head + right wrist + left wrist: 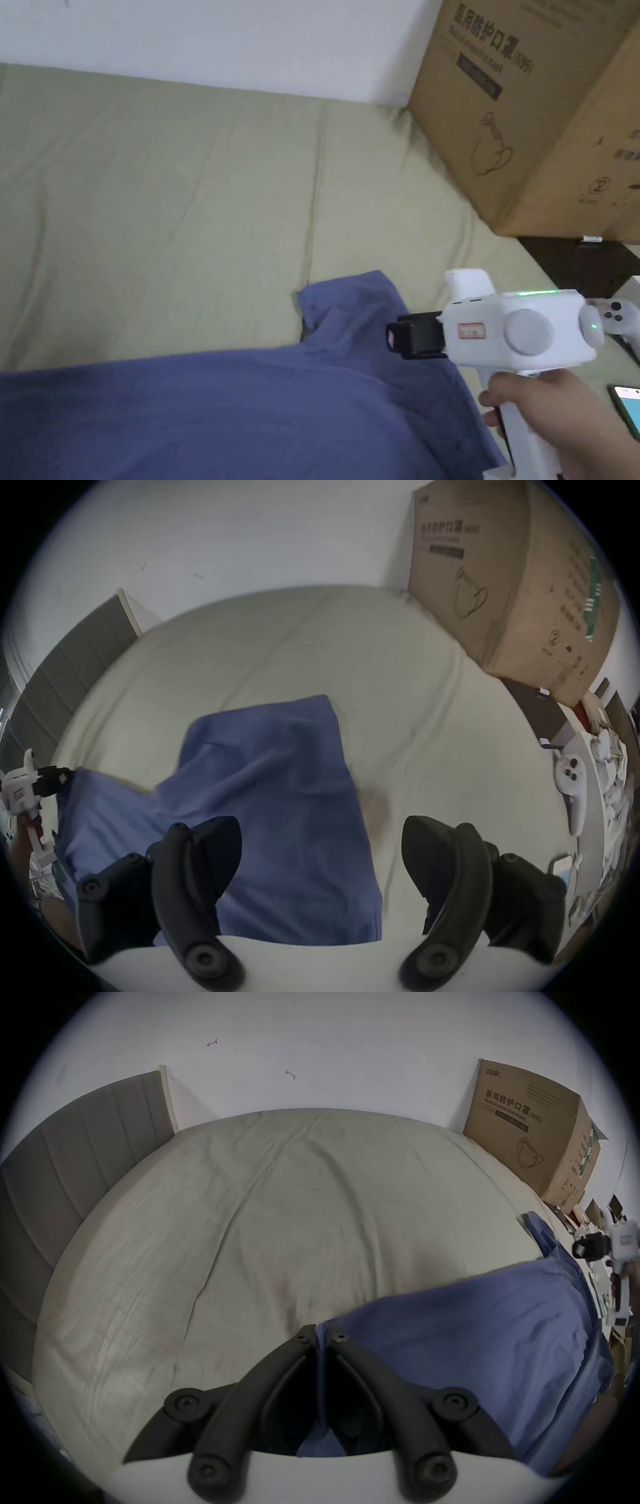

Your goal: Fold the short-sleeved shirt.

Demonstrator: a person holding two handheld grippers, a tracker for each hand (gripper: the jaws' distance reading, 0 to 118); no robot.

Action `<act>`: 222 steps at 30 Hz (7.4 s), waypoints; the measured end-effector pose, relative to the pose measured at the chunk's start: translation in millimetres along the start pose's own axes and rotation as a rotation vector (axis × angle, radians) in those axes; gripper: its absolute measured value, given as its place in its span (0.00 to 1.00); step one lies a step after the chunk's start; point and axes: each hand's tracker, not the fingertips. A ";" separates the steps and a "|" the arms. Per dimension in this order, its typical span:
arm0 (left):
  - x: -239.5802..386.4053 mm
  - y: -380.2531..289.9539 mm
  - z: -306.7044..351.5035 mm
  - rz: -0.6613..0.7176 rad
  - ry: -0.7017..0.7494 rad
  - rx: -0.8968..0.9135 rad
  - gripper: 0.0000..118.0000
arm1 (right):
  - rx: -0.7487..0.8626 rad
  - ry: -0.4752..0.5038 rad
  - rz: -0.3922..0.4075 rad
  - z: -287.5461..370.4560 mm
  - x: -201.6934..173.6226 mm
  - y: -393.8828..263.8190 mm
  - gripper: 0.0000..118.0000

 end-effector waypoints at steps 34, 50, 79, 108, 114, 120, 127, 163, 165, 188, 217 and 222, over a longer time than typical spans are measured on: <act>6.4 -166.6 212.2 0.012 -0.006 0.081 0.03 | 0.161 -0.006 0.032 234.0 -34.5 -253.6 0.00; 0.5 -192.7 255.3 0.163 -0.020 0.180 0.99 | 0.397 -0.154 -0.011 296.2 -48.9 -298.1 0.89; -75.9 -139.0 85.8 0.392 -0.704 -0.169 1.00 | 0.530 0.083 0.060 351.8 -117.7 -227.6 0.00; -66.6 21.7 171.3 0.134 -0.165 -0.346 0.12 | 0.528 0.151 0.060 338.0 -115.5 -220.6 0.00; 57.9 46.3 159.8 0.097 -0.338 -0.366 0.12 | 0.550 0.188 0.073 342.2 -117.3 -229.5 0.00; 145.9 21.6 85.6 0.068 -0.348 -0.453 0.14 | 0.565 0.215 0.055 359.1 -106.2 -247.8 0.00; 170.3 5.0 78.8 0.086 -0.451 -0.455 0.81 | 0.553 0.169 0.039 364.3 -78.1 -265.4 0.00; -15.6 -33.9 103.5 0.369 -0.475 -0.358 0.93 | 0.488 0.217 0.106 355.5 -128.5 -253.3 0.00; -6.9 -52.4 88.5 0.431 -0.577 -0.379 0.93 | 0.479 0.218 0.117 353.5 -132.5 -251.4 0.00; -111.3 -71.0 118.8 0.480 -0.375 -0.311 0.07 | 0.472 0.239 0.193 355.2 -163.6 -232.4 0.00; 202.3 -28.1 110.0 0.007 -0.550 -0.401 0.83 | 0.486 0.230 0.111 373.1 -120.9 -263.8 0.00; 146.4 -13.8 150.8 -0.001 -0.363 -0.185 0.70 | 0.498 0.247 0.099 369.9 -119.7 -260.3 0.00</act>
